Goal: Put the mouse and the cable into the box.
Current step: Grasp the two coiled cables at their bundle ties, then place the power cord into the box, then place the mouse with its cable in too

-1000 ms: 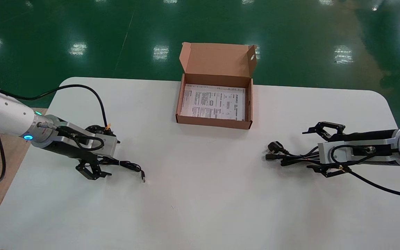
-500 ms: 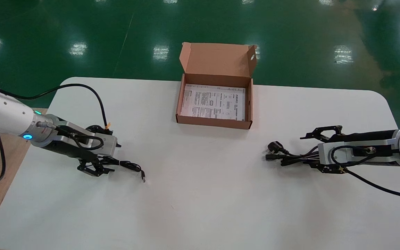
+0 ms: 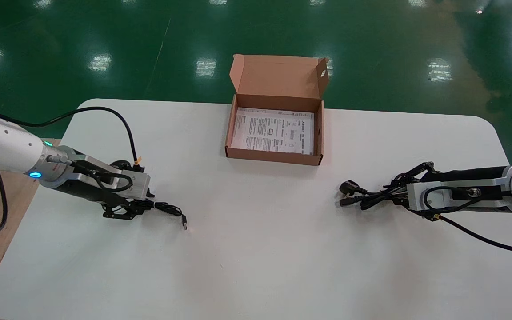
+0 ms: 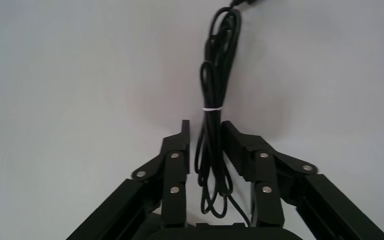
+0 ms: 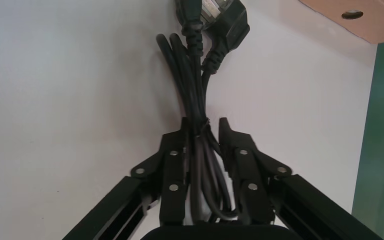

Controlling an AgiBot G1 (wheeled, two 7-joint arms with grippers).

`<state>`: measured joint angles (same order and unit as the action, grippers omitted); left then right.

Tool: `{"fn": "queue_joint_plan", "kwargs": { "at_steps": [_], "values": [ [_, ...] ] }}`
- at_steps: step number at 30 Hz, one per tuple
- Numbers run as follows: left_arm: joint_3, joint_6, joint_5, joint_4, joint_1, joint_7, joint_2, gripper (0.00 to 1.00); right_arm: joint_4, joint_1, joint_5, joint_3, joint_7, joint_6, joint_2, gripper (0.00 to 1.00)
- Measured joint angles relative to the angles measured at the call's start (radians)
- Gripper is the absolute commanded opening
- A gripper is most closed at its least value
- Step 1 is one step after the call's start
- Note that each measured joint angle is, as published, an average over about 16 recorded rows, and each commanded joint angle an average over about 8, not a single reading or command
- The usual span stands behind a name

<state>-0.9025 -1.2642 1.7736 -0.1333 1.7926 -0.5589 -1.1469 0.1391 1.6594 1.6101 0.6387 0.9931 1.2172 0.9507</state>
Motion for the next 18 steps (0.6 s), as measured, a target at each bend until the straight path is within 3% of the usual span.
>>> {"fn": "queue_joint_plan", "kwargs": {
  "at_steps": [9,18],
  "values": [
    [0.001,-0.013,-0.002,-0.009,0.016,0.001,0.004,0.00,0.009,0.009,-0.006,-0.004,0.005,0.006,-0.009,0.00],
    [0.018,-0.032,-0.014,-0.088,0.118,0.024,0.053,0.00,0.057,0.064,-0.040,-0.032,0.008,-0.021,-0.007,0.00]
  ]
}}
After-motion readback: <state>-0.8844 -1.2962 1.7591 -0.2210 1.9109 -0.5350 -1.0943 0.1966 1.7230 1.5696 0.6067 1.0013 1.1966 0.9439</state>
